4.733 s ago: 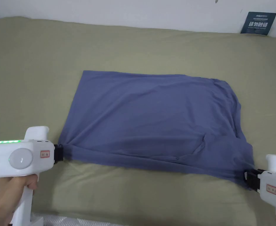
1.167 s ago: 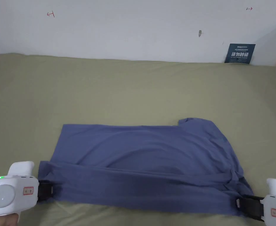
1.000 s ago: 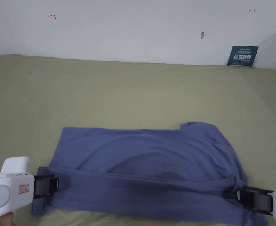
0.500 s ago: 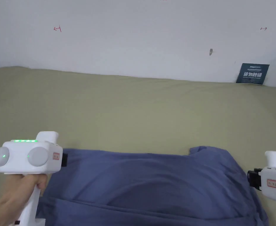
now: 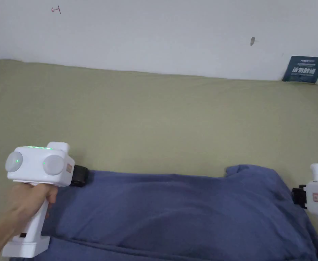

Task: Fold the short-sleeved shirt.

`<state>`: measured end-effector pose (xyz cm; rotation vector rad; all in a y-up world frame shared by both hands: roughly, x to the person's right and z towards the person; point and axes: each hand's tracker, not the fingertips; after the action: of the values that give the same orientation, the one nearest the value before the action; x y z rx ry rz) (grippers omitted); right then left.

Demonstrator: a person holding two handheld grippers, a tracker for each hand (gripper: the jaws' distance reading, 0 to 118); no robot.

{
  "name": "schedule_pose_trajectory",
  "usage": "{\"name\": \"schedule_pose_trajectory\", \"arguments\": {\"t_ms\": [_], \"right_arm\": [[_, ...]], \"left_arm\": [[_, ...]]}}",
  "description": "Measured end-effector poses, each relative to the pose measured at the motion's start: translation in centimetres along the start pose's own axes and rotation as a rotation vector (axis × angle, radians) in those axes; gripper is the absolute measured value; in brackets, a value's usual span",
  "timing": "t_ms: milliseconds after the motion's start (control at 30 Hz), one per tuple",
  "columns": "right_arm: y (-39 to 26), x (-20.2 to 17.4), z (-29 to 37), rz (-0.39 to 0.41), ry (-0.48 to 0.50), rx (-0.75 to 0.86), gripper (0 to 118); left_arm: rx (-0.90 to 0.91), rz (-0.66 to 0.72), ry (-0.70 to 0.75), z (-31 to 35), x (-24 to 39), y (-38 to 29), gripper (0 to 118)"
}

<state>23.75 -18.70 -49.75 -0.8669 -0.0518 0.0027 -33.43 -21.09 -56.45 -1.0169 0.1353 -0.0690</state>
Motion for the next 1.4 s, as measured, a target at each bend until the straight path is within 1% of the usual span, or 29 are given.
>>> {"name": "schedule_pose_trajectory", "arguments": {"t_ms": [67,100,133,167,200,233,267,300,333,367,400,433,467,500,533,600,633,667,700,733,767,800,867,967,1033,1100,1233,1400], "right_arm": [[0.3,0.0,-0.4,0.005,0.001,-0.008,0],[0.6,0.2,-0.7,0.007,0.004,-0.009,0],[0.8,0.3,-0.8,0.008,0.007,-0.008,0],[1.1,0.4,-1.0,0.005,0.01,-0.011,0],[1.3,0.4,-1.3,-0.005,0.015,-0.017,0],[1.6,0.6,-1.8,-0.017,0.02,-0.029,5],[1.8,0.7,-2.2,-0.024,0.018,-0.053,27],[2.0,0.7,-2.7,-0.029,0.018,-0.078,65],[2.0,0.8,-3.5,-0.029,0.033,-0.122,113],[1.9,0.9,-3.1,-0.035,-0.005,-0.074,116],[1.9,0.4,-3.4,-0.014,0.027,-0.128,110],[2.0,0.1,-3.6,-0.015,-0.011,-0.133,109],[1.9,0.0,-3.9,-0.01,-0.017,-0.154,109],[2.0,0.9,-6.1,-0.009,-0.023,-0.157,109],[2.0,1.0,-6.7,-0.009,-0.027,-0.162,104],[1.7,1.3,-6.8,-0.044,-0.006,-0.157,97],[1.7,0.8,-5.3,-0.045,-0.02,-0.139,82],[1.7,0.9,-4.4,-0.042,-0.008,-0.122,62],[1.7,1.0,-3.7,-0.042,0.019,-0.098,25],[1.8,1.0,-2.9,-0.032,0.027,-0.095,1],[1.9,0.4,-1.8,-0.039,0.042,-0.036,1],[1.6,0.1,-1.0,-0.031,0.028,-0.062,1],[1.4,-0.1,1.4,-0.018,0.049,-0.015,1],[1.2,1.0,5.0,-0.05,0.081,0.046,1],[0.6,1.0,7.7,-0.035,0.08,0.076,1],[-0.2,1.4,9.9,-0.046,0.099,0.098,1],[-3.2,1.4,14.2,-0.039,0.125,0.143,1],[-8.0,1.5,17.8,-0.024,0.138,0.165,1]], "left_arm": [[-0.02,0.04,-0.104,0.7,-0.2,0.3,46],[-0.011,0.03,-0.089,1.1,0.0,0.3,28],[0.003,0.006,-0.082,1.2,0.2,0.4,16],[0.005,-0.002,-0.102,1.4,0.3,0.5,16],[0.001,0.001,-0.098,1.7,0.6,0.6,3],[-0.007,-0.006,-0.084,1.5,0.8,0.5,3],[-0.012,-0.012,-0.08,0.8,1.3,0.6,3],[-0.012,-0.011,-0.076,0.7,1.4,0.6,3],[-0.013,-0.005,-0.075,0.6,1.5,0.6,3],[-0.014,-0.001,-0.074,0.7,1.5,0.7,3],[-0.015,0.002,-0.075,-0.1,0.9,0.8,3],[-0.018,0.003,-0.077,-0.3,0.8,0.9,3],[-0.018,0.002,-0.078,-0.4,0.7,1.1,3],[-0.019,0.0,-0.078,-0.5,0.7,1.2,3],[-0.019,-0.004,-0.078,-1.1,0.4,1.2,3],[-0.018,0.0,-0.078,-1.5,0.1,1.5,3],[-0.016,0.001,-0.078,-1.6,-0.1,1.7,3],[-0.012,0.003,-0.079,-0.8,0.5,0.9,3],[-0.008,0.003,-0.079,-0.5,0.3,0.9,3],[-0.003,0.006,-0.08,-0.2,0.2,1.0,3],[-0.003,0.006,-0.083,0.4,0.1,0.8,3],[0.007,0.005,-0.078,1.2,0.3,0.5,3],[0.046,0.007,-0.079,3.2,-0.2,0.0,3],[0.105,0.031,-0.107,7.2,-1.2,-1.2,3],[0.134,0.038,-0.12,9.5,-2.1,-2.4,3],[0.145,0.039,-0.127,11.6,-3.0,-3.9,3],[0.185,0.061,-0.15,16.0,-4.2,-8.3,3],[0.206,0.038,-0.165,19.5,-5.0,-13.5,3]]}}
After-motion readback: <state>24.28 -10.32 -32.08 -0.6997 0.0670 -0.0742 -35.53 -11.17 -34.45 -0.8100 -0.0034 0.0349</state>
